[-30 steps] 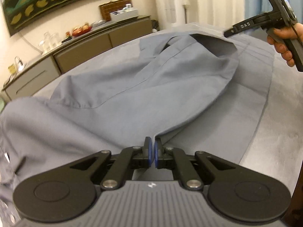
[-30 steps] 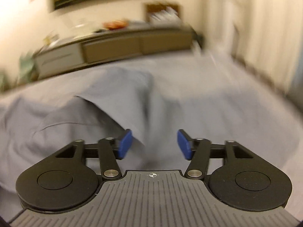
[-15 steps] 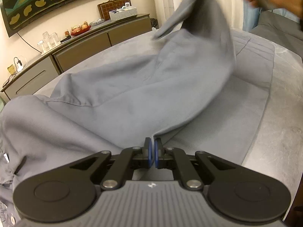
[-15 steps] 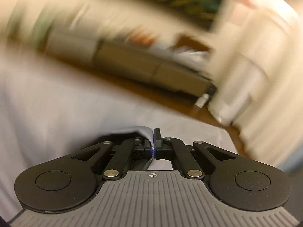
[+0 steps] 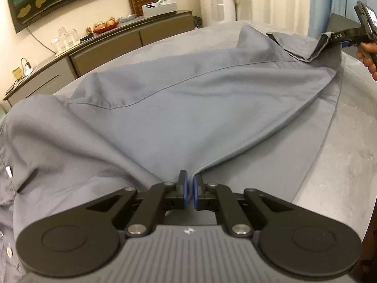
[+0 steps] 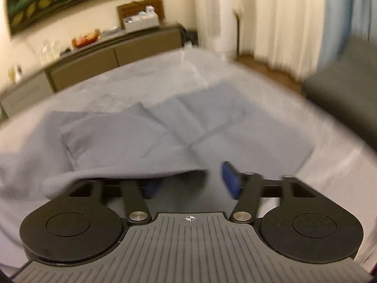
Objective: Fold clothes
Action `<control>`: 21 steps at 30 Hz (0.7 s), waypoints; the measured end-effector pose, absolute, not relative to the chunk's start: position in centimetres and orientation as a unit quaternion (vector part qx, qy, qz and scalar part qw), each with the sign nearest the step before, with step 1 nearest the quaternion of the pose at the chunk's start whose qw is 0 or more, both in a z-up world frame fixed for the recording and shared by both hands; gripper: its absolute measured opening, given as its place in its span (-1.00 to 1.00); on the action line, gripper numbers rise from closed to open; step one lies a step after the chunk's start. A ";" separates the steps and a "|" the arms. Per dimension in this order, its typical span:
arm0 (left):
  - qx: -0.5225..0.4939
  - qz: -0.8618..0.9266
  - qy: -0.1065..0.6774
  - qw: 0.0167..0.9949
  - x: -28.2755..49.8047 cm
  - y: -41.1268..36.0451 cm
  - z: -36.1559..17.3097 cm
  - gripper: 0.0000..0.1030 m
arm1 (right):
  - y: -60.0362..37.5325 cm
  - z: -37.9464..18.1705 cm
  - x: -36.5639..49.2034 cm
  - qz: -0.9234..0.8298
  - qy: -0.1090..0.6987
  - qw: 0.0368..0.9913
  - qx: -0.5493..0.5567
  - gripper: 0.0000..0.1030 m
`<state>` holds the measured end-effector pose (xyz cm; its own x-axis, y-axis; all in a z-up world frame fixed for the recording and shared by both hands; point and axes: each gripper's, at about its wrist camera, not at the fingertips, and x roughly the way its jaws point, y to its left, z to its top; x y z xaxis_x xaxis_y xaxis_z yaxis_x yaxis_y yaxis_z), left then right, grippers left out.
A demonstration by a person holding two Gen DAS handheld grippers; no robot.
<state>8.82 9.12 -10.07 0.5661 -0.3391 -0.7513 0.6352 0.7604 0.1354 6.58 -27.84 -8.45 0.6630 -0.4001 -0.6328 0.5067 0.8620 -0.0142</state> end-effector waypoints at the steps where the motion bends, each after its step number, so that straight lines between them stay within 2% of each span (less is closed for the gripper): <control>1: 0.200 -0.281 0.371 0.862 8.8 9.1 -10.2 -0.87 | -27.2 -8.3 6.9 -0.244 0.325 0.913 0.038 0.42; 5: 0.200 -0.280 0.373 0.862 8.7 9.2 -10.8 -0.86 | -23.5 -7.9 9.2 -0.197 0.310 0.914 -0.173 0.70; 7: 0.198 -0.279 0.374 0.862 8.7 9.2 -10.8 -0.86 | -21.5 -8.4 9.9 -0.139 0.305 0.899 -0.281 0.73; 8: 0.197 -0.279 0.374 0.862 8.7 9.2 -10.8 -0.85 | -20.6 -8.8 10.1 -0.106 0.305 0.889 -0.324 0.66; 9: 0.196 -0.279 0.374 0.862 8.7 9.2 -10.8 -0.85 | -19.7 -9.1 10.3 -0.073 0.305 0.876 -0.366 0.52; 10: 0.196 -0.278 0.374 0.863 8.7 9.2 -10.8 -0.84 | -18.8 -9.4 10.5 -0.040 0.303 0.861 -0.407 -0.26; 11: 0.196 -0.276 0.373 0.864 8.6 9.3 -10.8 -0.83 | -18.7 -9.1 10.8 -0.024 0.300 0.858 -0.417 -0.92; 12: 0.195 -0.273 0.374 0.865 8.6 9.3 -10.7 -0.83 | -20.2 -7.3 11.0 -0.047 0.292 0.886 -0.356 -1.00; 13: 0.192 -0.271 0.374 0.866 8.6 9.5 -10.7 -0.83 | -22.5 -5.7 10.8 -0.076 0.283 0.915 -0.278 -0.99; 15: 0.186 -0.265 0.373 0.869 8.4 9.7 -10.5 -0.84 | -30.1 -3.8 8.2 -0.158 0.257 0.953 -0.039 -0.99; 17: 0.181 -0.263 0.370 0.873 8.1 9.8 -10.3 -0.84 | -36.8 -2.4 5.9 -0.219 0.228 0.932 0.176 -0.98; 21: 0.168 -0.250 0.369 0.879 7.4 10.1 -10.0 -0.84 | -41.3 -7.0 4.6 -0.213 0.308 0.880 0.293 -0.95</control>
